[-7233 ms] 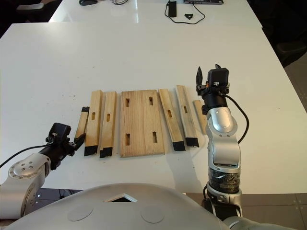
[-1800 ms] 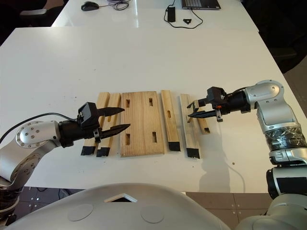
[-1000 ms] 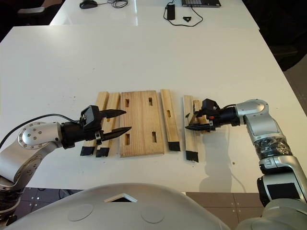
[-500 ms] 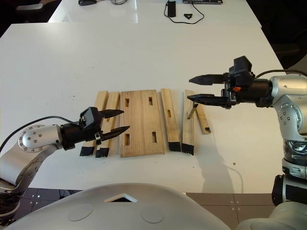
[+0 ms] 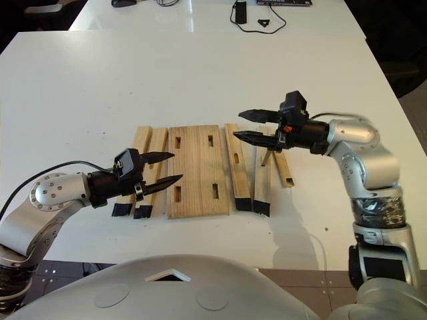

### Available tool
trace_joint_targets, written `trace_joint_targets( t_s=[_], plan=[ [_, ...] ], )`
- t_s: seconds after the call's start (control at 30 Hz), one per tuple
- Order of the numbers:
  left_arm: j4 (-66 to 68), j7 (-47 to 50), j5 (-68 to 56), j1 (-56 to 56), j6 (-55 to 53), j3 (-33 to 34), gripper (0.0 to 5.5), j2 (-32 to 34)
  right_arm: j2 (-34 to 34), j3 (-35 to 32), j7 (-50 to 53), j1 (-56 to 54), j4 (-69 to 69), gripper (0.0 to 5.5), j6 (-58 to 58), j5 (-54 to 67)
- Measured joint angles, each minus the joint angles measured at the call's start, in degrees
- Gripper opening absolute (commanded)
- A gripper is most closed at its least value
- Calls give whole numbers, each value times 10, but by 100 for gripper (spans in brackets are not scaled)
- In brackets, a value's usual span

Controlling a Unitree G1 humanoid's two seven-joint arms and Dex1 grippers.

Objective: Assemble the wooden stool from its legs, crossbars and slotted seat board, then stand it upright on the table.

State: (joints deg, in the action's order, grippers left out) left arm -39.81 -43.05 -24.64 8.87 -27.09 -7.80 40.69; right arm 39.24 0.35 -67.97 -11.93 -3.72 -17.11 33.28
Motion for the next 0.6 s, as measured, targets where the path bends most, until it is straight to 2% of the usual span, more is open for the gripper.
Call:
trace_joint_targets(
  t_s=[0.17, 0.4, 0.6],
  plan=[
    [2, -7, 0, 0, 3, 1, 272, 2, -23, 20, 14, 60, 37, 259, -8, -33],
    [-6, 1, 0, 24, 5, 5, 272, 1, 27, -114, 62, -13, -115, 259, -118, 111],
    [-14, 21, 14, 52, 13, 6, 272, -8, 47, -159, 115, -55, -191, 259, -183, 189]
  ],
)
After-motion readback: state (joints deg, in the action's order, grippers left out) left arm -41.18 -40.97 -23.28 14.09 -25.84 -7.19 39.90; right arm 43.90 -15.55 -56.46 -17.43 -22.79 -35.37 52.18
